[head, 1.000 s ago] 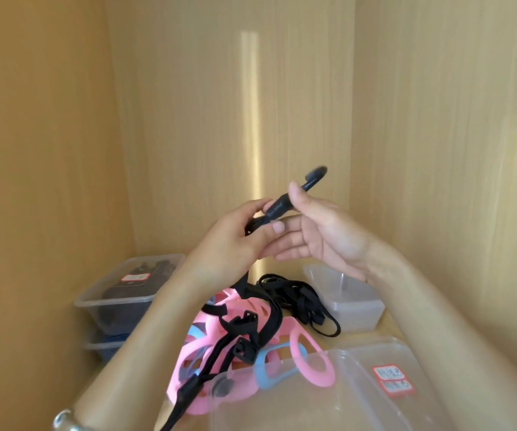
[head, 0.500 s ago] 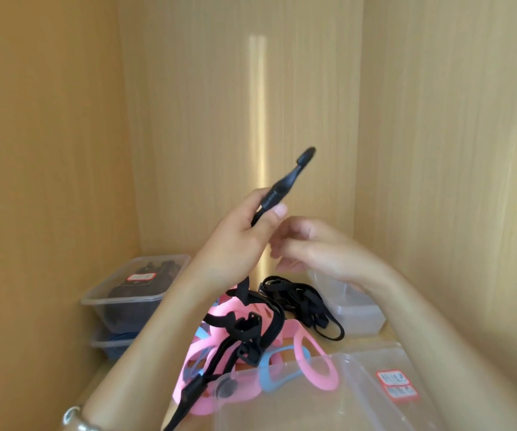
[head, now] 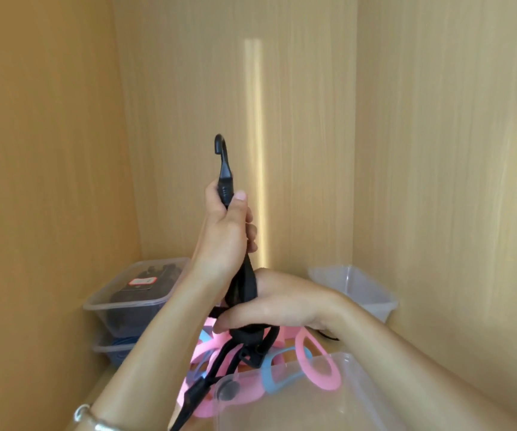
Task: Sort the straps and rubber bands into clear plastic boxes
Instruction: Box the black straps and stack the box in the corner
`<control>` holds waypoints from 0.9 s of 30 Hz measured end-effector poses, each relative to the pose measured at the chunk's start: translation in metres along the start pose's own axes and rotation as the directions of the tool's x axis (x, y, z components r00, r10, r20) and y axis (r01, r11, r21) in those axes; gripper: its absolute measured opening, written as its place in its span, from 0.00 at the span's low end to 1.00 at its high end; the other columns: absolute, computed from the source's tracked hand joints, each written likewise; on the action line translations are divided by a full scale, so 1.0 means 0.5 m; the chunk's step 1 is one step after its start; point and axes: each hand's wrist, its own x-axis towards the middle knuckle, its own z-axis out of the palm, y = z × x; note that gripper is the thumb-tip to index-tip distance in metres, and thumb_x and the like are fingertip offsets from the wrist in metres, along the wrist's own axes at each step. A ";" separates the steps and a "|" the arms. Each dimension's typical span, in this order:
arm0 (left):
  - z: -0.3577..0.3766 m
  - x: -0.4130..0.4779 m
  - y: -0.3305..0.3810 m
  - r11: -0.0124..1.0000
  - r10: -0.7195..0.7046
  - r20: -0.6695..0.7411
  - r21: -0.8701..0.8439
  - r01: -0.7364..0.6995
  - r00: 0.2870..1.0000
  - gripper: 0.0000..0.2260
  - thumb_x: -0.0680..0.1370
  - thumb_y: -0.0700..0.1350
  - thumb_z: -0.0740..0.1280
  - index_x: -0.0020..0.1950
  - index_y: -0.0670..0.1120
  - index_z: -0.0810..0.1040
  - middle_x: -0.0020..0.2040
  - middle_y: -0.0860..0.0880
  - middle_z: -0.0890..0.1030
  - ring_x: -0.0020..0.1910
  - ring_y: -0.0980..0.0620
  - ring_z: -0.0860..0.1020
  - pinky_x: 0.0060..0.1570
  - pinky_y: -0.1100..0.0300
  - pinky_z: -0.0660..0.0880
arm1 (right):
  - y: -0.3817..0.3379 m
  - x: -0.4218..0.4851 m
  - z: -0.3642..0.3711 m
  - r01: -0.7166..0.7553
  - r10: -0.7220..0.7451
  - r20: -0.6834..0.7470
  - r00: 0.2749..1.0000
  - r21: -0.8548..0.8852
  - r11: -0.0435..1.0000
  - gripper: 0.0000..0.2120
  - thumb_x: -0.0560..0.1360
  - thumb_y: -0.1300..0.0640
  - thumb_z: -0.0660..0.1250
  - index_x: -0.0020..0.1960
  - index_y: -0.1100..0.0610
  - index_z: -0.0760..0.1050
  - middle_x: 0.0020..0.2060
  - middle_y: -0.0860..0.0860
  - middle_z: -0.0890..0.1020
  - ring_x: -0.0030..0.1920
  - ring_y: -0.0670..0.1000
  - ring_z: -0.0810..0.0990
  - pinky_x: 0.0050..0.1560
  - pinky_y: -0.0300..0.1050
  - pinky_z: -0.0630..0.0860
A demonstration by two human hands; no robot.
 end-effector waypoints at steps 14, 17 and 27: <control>0.027 0.000 0.020 0.848 -0.150 -0.031 -0.518 0.113 0.988 0.05 0.83 0.44 0.55 0.54 0.53 0.68 0.33 0.53 0.69 0.30 0.56 0.66 0.34 0.62 0.63 | 0.023 -0.009 -0.028 0.044 -0.080 0.201 0.976 0.176 0.983 0.23 0.73 0.58 0.70 0.61 0.72 0.72 0.59 0.70 0.76 0.61 0.67 0.76 0.69 0.62 0.68; 0.018 0.006 0.018 0.869 -0.123 -0.082 -0.491 0.067 0.989 0.06 0.84 0.42 0.54 0.55 0.52 0.69 0.33 0.52 0.68 0.30 0.56 0.66 0.33 0.63 0.65 | 0.018 -0.018 -0.033 0.065 -0.107 0.228 0.968 0.183 0.981 0.14 0.75 0.63 0.67 0.54 0.73 0.75 0.48 0.63 0.80 0.50 0.59 0.79 0.58 0.51 0.75; -0.080 0.032 -0.001 0.854 -0.057 0.030 0.520 0.033 0.998 0.19 0.79 0.34 0.57 0.64 0.51 0.76 0.35 0.49 0.71 0.30 0.51 0.68 0.34 0.59 0.68 | 0.032 -0.051 -0.114 0.123 -0.079 -0.345 0.935 0.107 0.987 0.07 0.74 0.58 0.71 0.52 0.57 0.77 0.29 0.45 0.75 0.32 0.46 0.73 0.40 0.42 0.71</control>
